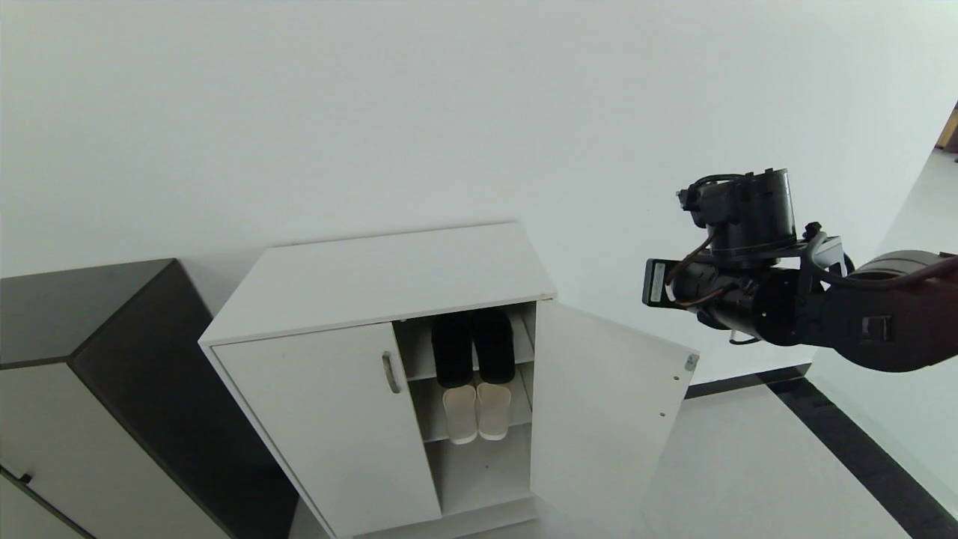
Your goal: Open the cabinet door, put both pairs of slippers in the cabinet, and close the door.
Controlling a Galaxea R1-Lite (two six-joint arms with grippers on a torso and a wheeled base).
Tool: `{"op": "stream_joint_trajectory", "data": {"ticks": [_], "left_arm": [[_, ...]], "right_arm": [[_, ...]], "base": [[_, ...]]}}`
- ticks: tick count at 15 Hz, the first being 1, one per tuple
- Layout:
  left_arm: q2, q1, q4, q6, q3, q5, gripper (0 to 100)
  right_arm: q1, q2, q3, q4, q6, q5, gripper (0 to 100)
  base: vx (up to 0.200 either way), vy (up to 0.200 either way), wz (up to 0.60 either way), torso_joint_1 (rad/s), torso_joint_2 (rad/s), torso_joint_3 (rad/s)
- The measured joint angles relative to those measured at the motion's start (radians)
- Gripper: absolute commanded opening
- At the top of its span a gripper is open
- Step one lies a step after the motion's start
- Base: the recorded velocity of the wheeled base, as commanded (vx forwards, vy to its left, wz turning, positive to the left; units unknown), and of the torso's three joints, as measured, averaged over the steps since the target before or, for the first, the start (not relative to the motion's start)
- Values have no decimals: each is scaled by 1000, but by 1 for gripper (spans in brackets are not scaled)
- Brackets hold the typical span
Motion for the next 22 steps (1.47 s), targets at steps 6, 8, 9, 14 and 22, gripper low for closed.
{"op": "stream_joint_trajectory", "data": {"ticks": [6,8,9,14,22], "left_arm": [[0,0,0,0,0,0,0],[0,0,0,0,0,0,0],[0,0,0,-1,0,0,0],[0,0,0,-1,0,0,0],[0,0,0,-1,0,1,0]], "right_arm": [[-82,133,-50,-38,5,14,0],[-94,187,-55,-81,5,15,0],[-101,214,-58,-96,4,15,0],[-117,298,-64,-103,2,15,0],[-111,336,-63,-102,3,15,0]], "base": [[0,0,0,0,0,0],[0,0,0,0,0,0],[0,0,0,0,0,0],[0,0,0,0,0,0],[0,0,0,0,0,0]]}}
